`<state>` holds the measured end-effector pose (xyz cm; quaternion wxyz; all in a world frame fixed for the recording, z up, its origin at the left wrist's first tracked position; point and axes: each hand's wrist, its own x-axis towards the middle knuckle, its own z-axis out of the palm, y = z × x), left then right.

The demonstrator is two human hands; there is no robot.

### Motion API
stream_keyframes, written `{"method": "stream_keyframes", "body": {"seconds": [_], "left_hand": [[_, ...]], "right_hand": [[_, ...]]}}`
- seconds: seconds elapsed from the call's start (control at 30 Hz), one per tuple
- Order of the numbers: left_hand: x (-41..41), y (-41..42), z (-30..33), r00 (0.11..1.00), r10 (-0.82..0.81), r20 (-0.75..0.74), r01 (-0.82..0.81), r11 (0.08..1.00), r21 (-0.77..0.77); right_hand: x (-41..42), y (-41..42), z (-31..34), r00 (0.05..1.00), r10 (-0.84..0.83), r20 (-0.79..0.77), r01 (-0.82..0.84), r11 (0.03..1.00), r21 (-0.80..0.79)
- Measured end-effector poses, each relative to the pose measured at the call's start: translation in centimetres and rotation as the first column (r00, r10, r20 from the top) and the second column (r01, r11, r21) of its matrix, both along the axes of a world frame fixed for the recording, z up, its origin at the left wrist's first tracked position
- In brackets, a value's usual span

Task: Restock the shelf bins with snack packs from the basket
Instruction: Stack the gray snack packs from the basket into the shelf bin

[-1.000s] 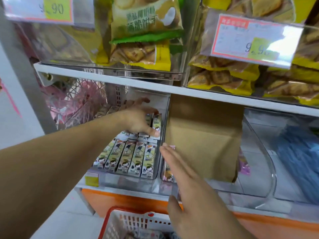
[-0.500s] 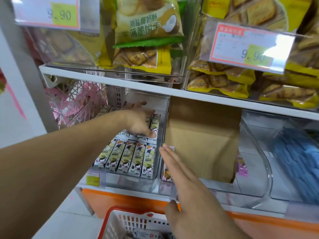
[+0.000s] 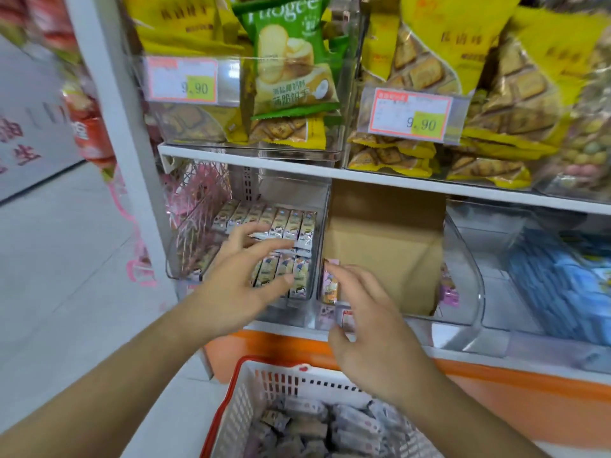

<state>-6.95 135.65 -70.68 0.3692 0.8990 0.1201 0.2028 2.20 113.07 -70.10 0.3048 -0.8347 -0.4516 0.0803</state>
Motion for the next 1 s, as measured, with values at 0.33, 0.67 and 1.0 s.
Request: {"method": "stream_keyframes", "body": {"seconds": [0.33, 0.67, 1.0], "left_hand": [[-13.7, -6.0, -17.4, 0.784, 0.181, -0.594, -0.125, 0.983, 0.135], [-15.4, -7.5, -24.1, 0.716, 0.095, -0.691, -0.303, 0.935, -0.185], [-15.2, -7.9, -24.3, 0.706, 0.127, -0.697, -0.323, 0.934, -0.156]], "right_hand": [[-4.9, -2.3, -11.4, 0.984, -0.025, -0.175, -0.04, 0.933, -0.358], [-7.9, -0.7, -24.1, 0.918, -0.175, -0.355, -0.043, 0.847, -0.529], [-9.5, 2.0, -31.6, 0.895, -0.297, -0.334, 0.081, 0.842, -0.533]]}}
